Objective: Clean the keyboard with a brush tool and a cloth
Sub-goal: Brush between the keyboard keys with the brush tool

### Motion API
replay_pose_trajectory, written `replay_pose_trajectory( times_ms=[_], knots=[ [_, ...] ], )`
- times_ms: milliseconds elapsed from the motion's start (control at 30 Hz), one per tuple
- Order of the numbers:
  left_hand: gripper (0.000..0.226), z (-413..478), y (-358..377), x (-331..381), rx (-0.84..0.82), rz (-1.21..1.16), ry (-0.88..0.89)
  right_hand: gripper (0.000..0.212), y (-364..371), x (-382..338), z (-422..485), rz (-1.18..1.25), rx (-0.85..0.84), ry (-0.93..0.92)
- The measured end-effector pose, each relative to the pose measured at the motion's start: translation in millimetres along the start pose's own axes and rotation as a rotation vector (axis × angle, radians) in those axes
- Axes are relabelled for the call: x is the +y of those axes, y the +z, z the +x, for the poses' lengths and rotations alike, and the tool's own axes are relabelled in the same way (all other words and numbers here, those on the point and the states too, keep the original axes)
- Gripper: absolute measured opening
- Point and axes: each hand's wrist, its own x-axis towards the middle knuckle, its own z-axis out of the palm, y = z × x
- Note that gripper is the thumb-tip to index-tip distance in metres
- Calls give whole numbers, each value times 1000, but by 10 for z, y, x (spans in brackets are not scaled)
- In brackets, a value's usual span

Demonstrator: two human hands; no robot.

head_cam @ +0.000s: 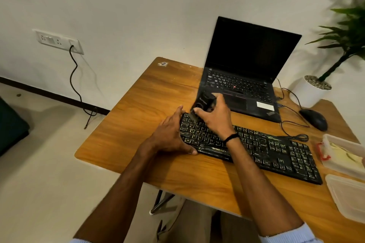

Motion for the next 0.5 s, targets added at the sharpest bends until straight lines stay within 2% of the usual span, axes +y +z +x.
replay_pose_trajectory(
  times_ms=[67,233,333,467,500],
  knots=[
    [163,1,-5,-13,5,-9,13,55,96,-45,35,-40,-45,-34],
    [163,21,-14,-48,2,-51,37,42,50,-20,56,-160,127,-24],
    [163,23,-14,-60,2,-67,37,35,116,-44,40,-126,13,-55],
    [162,23,-8,-57,-5,-82,32,32,98,-26,79,-143,96,-42],
    [162,20,-7,-59,-6,-85,31,34,99,-13,75,-139,65,-50]
  ],
)
